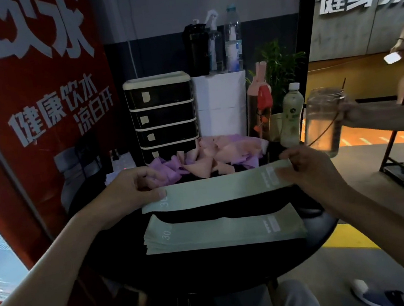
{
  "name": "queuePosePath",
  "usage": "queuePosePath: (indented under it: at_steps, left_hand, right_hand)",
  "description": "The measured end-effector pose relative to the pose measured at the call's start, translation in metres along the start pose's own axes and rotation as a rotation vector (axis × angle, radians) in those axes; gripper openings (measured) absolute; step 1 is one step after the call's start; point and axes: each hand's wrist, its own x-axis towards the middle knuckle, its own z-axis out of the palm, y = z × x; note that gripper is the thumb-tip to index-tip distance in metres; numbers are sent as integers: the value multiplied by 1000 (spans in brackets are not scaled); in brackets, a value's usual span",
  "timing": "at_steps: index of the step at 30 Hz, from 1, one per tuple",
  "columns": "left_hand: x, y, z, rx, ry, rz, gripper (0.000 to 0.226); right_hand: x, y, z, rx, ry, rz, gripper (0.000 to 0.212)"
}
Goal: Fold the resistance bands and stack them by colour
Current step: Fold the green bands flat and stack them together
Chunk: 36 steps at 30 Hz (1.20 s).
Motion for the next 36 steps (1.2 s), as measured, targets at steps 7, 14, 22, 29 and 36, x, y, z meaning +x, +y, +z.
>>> queuePosePath:
  at_steps: [7,14,22,29,36]
  left_hand:
    - [-9,-11,11,93,163,7,16]
    - [-18,-17,17,234,131,61,17]
    - [-23,-28,23,345,34,82,14]
    - [-25,-36,30,453,30,91,13]
    - [-26,-47,26,477,0,21,21]
  right_hand:
    - [-24,25,-5,-177,-26,50,30]
    - [-34,31,-4,-482,-81,38,18]
    - [-38,33,-2,-606,-174,30,12]
    - [-40,38,-2,-687,-289,49,27]
    - [-37,37,-5,-671,-380,118,13]
